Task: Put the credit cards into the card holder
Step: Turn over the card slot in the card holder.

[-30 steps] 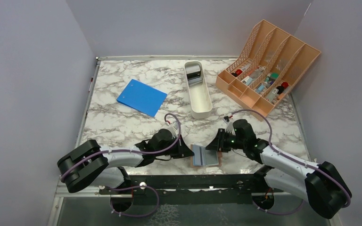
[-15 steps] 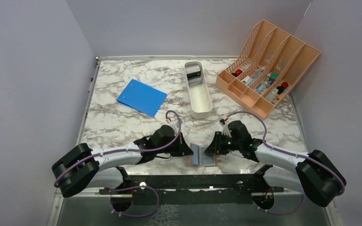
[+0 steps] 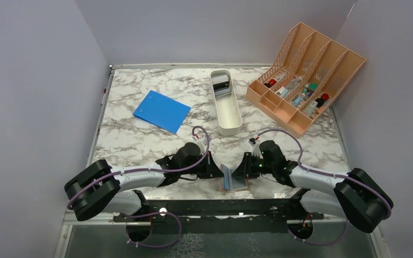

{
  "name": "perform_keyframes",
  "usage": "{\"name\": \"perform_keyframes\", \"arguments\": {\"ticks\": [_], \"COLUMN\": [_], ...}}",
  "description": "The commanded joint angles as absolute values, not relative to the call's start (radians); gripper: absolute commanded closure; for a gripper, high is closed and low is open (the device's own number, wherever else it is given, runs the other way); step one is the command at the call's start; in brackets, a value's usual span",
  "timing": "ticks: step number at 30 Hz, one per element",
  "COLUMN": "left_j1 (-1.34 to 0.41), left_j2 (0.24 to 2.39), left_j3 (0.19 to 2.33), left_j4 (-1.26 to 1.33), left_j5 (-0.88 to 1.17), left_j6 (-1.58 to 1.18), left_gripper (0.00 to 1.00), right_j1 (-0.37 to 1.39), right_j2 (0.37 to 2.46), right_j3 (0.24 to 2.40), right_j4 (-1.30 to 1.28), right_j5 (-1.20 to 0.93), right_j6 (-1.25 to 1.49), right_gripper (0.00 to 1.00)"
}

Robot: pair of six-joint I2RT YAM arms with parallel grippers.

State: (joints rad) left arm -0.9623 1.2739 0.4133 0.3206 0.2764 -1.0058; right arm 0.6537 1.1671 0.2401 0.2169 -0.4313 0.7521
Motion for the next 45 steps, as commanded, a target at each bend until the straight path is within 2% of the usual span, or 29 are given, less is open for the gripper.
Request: {"name": "perform_keyframes", "arguments": {"ticks": [1,10,17,19,20,23,26,36,39,45], "left_j1": [-0.962,-0.962,-0.962,-0.963,-0.962,-0.963,-0.962,-0.962,-0.962,-0.962], "left_j2": [1.289,1.343,1.358,1.359,1.358,1.351,1.332,1.233,1.234,1.291], "left_j3": [0.417,0.427,0.436,0.437,0.436,0.429,0.424,0.397,0.388,0.399], "left_j4": [0.397,0.399,0.412,0.431,0.441,0.467,0.481,0.489,0.489,0.459], "left_j5": [0.303,0.296,0.305,0.316,0.321,0.329,0.336,0.337,0.327,0.307], "left_j6": [-1.012,-1.008,-1.002,-1.003,-1.004,-1.013,-1.017,-1.033,-1.024,-0.999], "left_gripper": [1.0,0.99,0.77,0.76,0.77,0.91,1.0,1.0,1.0,1.0], "right_j1": [0.66,0.661,0.661,0.662,0.663,0.663,0.67,0.73,0.73,0.73], "right_j2": [1.182,1.18,1.196,1.198,1.2,1.204,1.217,1.272,1.288,1.259], "right_j3": [0.211,0.195,0.187,0.185,0.187,0.187,0.189,0.259,0.283,0.314], "right_j4": [0.226,0.24,0.263,0.268,0.269,0.272,0.296,0.359,0.32,0.182], "right_j5": [-0.4,-0.4,-0.405,-0.405,-0.405,-0.406,-0.418,-0.435,-0.418,-0.327], "right_j6": [0.751,0.758,0.765,0.765,0.765,0.767,0.776,0.81,0.784,0.737], "right_gripper": [0.75,0.75,0.74,0.75,0.75,0.75,0.75,0.72,0.67,0.64]}}
